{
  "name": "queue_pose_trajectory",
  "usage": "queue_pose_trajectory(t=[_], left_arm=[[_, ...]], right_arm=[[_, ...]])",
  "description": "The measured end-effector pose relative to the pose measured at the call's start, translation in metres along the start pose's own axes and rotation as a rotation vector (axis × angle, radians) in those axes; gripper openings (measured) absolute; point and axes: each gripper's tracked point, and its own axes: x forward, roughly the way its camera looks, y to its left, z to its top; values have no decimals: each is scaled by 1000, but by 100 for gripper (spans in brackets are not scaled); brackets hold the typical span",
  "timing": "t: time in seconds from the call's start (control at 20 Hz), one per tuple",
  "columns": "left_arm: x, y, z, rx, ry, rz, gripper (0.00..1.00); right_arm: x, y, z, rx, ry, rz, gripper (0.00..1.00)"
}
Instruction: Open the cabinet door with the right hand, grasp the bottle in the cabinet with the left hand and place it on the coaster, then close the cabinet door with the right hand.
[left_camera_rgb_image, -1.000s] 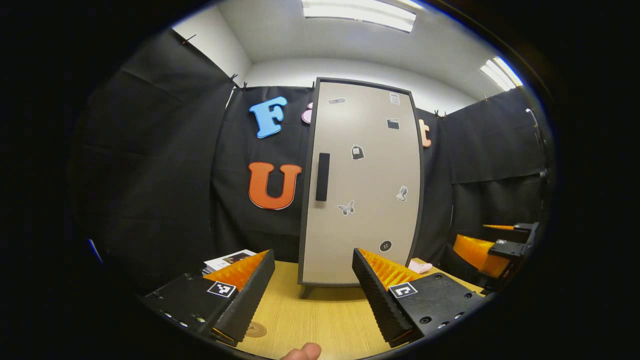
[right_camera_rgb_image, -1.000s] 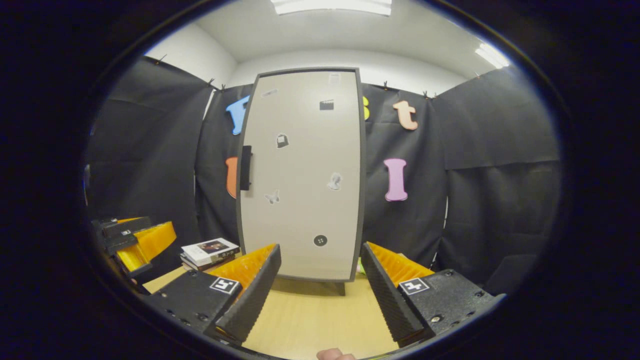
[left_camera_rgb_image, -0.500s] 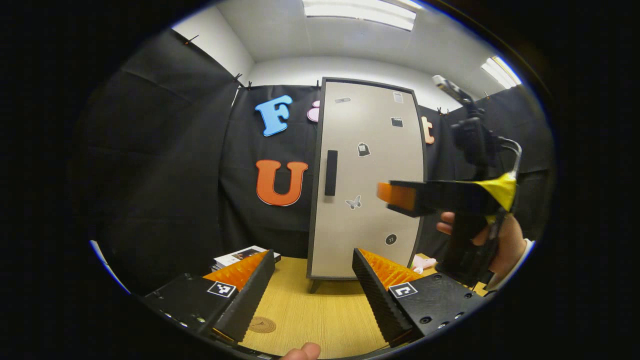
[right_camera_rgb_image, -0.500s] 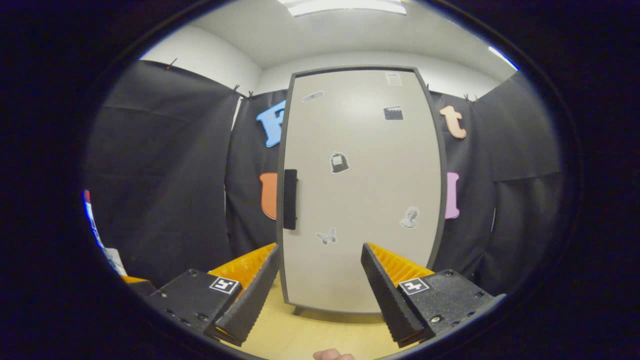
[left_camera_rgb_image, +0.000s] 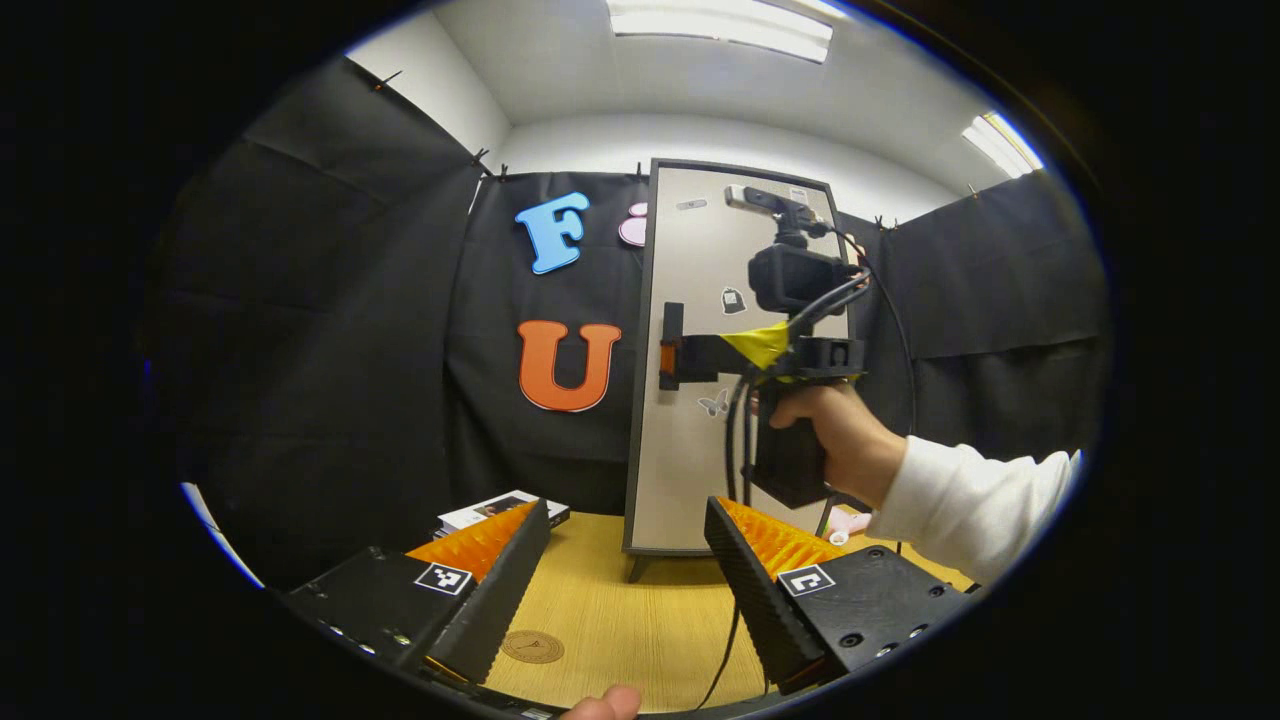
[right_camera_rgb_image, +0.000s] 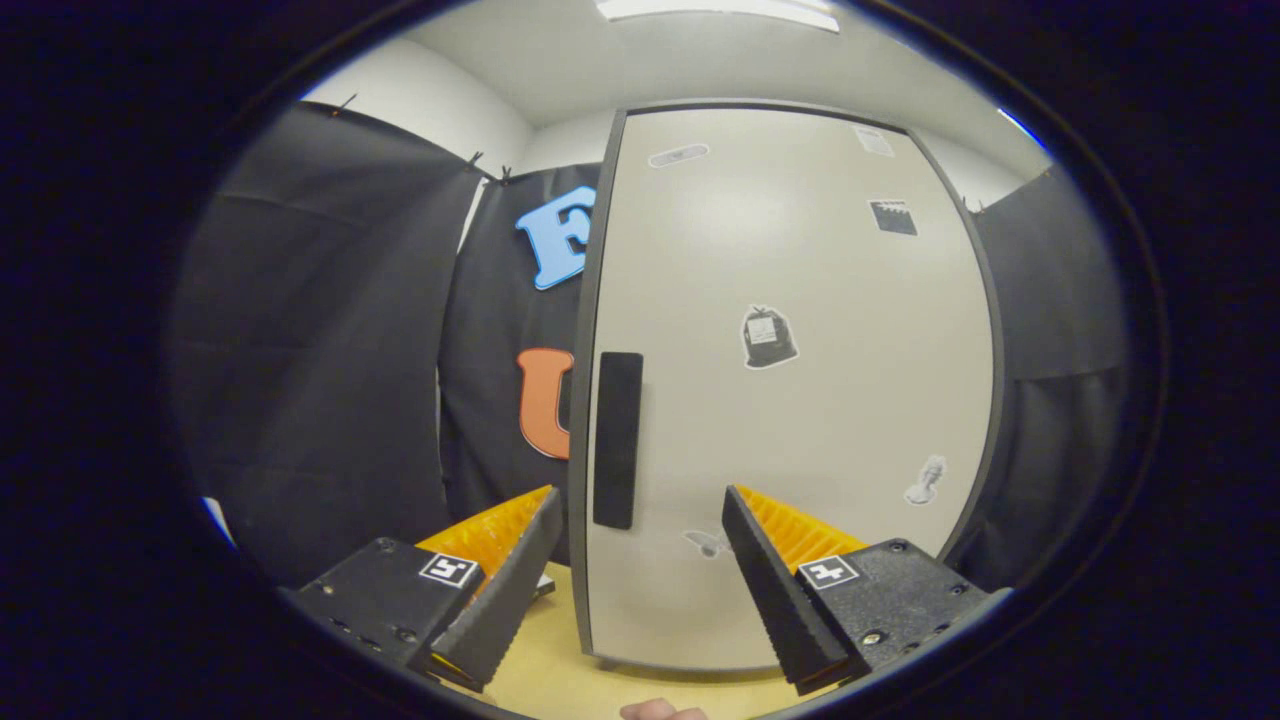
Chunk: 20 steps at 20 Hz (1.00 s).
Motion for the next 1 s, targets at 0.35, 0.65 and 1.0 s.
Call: queue_pose_trajectory(t=[0.35,0.65,1.0], left_arm=[[-1,14,0,-7,11,19,95],[2,26,-1,-17,9,31,95],[4,34,1,-8,-1,40,95]], right_arm=[[50,11,7,17,26,-27,100],[69,16,2,24,65,-51,89],[75,14,-6,47,83,-85,61]])
